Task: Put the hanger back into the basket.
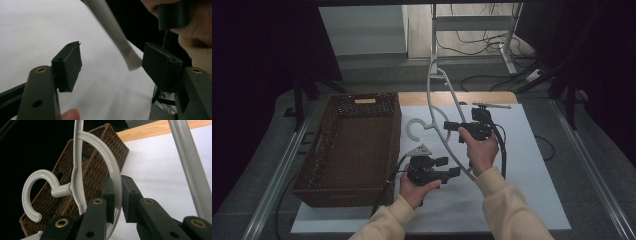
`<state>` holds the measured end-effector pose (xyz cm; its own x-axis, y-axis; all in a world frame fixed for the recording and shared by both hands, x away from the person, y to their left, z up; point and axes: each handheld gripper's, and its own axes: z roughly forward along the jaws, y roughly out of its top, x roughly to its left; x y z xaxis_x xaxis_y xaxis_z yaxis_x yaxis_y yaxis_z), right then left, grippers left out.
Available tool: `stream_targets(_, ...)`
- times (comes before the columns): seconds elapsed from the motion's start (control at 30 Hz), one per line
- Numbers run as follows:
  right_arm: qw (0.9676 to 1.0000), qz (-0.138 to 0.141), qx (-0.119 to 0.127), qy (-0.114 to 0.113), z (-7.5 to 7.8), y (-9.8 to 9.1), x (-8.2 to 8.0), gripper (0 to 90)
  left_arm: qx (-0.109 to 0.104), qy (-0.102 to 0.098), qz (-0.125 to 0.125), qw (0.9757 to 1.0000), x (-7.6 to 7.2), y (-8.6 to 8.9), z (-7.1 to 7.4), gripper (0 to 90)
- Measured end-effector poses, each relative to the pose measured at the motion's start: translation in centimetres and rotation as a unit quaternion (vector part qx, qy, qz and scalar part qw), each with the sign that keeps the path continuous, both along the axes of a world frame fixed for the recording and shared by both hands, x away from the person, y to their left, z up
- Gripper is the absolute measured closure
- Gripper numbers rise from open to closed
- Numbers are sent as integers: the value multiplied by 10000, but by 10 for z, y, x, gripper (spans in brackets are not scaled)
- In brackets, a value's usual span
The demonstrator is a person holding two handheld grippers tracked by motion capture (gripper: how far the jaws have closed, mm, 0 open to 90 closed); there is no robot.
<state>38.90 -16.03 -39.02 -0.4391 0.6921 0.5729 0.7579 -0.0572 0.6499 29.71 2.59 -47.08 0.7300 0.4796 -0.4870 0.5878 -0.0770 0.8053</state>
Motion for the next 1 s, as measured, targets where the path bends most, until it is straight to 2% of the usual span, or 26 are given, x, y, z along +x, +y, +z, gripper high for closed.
stream_targets(0.03, 10000, -16, 23, -7, -1, 1, -1, 816, -67, -5, -16, 10000, 1, -1, 0, 340)
stream_targets(0.07, 10000, -19, 44, -8, -1, 1, -1, 815, -228, 117, 21, 9997, 3, -4, 0, 353)
stream_targets(0.2, 9999, -51, 104, -27, -2, 1, -2, 815, -392, 269, 92, 9988, 6, -6, -2, 420)
stream_targets(0.23, 9999, -78, 146, -26, -3, 1, -2, 815, -425, 280, 95, 9987, 7, -6, -2, 501)
stream_targets(0.33, 9999, -64, 144, -24, -3, 2, -3, 815, -517, 370, 122, 9979, 9, -5, -2, 634)
stream_targets(0.37, 9999, -64, 144, -24, -3, 2, -3, 815, -562, 421, 123, 9975, 10, -5, -2, 634)
stream_targets(0.4, 9999, -61, 125, -36, -4, 2, -4, 814, -599, 548, 125, 9966, 12, -4, -2, 697)
stream_targets(0.43, 9999, -61, 125, -36, -4, 2, -4, 814, -599, 548, 125, 9966, 12, -4, -2, 717)
stream_targets(0.47, 9999, -62, 142, -48, -4, 2, -4, 811, -673, 714, 72, 9951, 14, -2, -2, 737)
stream_targets(0.5, 9999, -62, 142, -48, -4, 2, -4, 811, -673, 714, 72, 9951, 14, -2, -2, 759)
stream_targets(0.53, 9999, -60, 151, -46, -4, 2, -4, 809, -734, 826, 43, 9939, 15, 0, -3, 759)
stream_targets(0.57, 9998, -40, 200, -44, -4, 1, -4, 805, -740, 836, 45, 9937, 15, 1, -2, 803)
stream_targets(0.87, 9996, 35, 285, -32, 1, -1, -5, 794, -836, 844, -190, 9927, 14, 6, 5, 811)
stream_targets(1.0, 9996, 150, 224, -91, 0, -2, -3, 746, -867, 851, -253, 9923, 13, 9, 8, 819)
